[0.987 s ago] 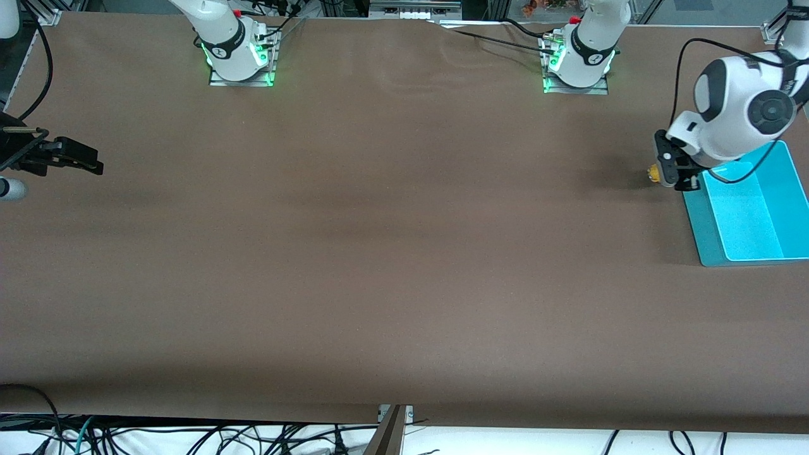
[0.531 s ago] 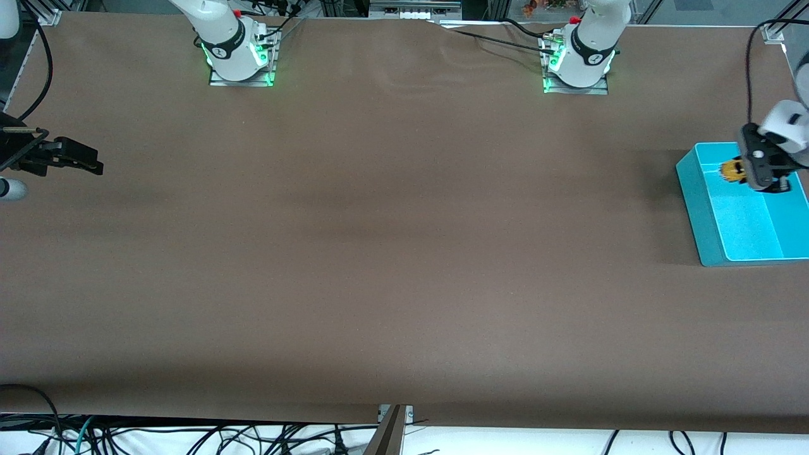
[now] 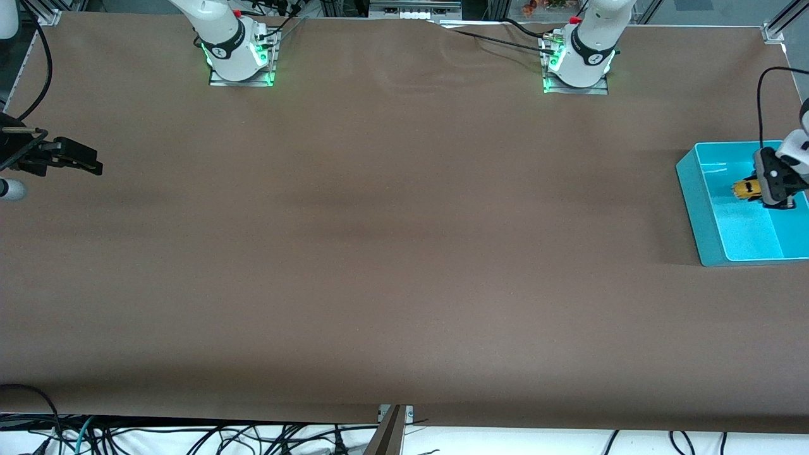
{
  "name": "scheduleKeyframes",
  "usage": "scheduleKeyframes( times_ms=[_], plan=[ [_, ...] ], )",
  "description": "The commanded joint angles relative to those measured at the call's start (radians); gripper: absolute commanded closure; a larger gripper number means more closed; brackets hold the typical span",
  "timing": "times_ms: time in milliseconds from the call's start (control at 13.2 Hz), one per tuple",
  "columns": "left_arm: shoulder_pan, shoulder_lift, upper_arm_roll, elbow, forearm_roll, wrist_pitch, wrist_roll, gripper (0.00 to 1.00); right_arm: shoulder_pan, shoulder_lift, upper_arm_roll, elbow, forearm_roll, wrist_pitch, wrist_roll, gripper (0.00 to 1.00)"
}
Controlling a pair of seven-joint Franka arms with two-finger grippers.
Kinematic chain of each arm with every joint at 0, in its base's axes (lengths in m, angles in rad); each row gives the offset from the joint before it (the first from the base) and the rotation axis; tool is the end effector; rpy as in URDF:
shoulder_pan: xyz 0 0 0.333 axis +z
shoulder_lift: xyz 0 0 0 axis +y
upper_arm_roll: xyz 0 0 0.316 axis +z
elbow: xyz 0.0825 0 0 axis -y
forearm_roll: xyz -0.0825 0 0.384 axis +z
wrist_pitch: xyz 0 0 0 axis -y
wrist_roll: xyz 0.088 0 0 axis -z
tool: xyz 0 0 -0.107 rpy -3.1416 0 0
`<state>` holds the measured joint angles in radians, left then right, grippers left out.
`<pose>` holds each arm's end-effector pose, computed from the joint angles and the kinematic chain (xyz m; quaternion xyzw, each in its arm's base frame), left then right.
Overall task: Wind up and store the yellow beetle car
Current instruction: 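Lift the car with the left gripper and lower it into the bin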
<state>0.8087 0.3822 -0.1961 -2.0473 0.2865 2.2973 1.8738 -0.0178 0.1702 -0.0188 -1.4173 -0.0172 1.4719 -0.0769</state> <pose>0.4718 0.3411 0.2452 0.7438 -0.6627 -0.0797 0.0350 0.5948 -0.0228 0.5901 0.9981 0.0198 -0.0582 0.0069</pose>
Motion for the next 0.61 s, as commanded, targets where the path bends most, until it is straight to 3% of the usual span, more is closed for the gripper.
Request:
scheduleKeyframes(
  times_ms=[0,152,379,531],
  plan=[
    [0.046,0.032,-0.012,-0.031,0.022,0.046,0.031,0.9,-0.008,-0.001,0.003,0.008,0.013,-0.007,0.002,0.0],
    [0.079,0.03,-0.014,-0.085,0.022,0.096,0.031,0.87,-0.008,0.0,0.003,0.008,0.013,-0.007,0.002,0.0],
    [0.078,0.032,-0.012,-0.085,0.031,0.116,0.031,0.57,-0.013,0.003,0.002,0.008,0.013,-0.007,0.002,0.0],
    [0.078,0.035,-0.014,-0.082,0.043,0.116,0.033,0.0,-0.014,0.003,0.002,0.008,0.014,-0.004,0.002,0.0]
  ],
)
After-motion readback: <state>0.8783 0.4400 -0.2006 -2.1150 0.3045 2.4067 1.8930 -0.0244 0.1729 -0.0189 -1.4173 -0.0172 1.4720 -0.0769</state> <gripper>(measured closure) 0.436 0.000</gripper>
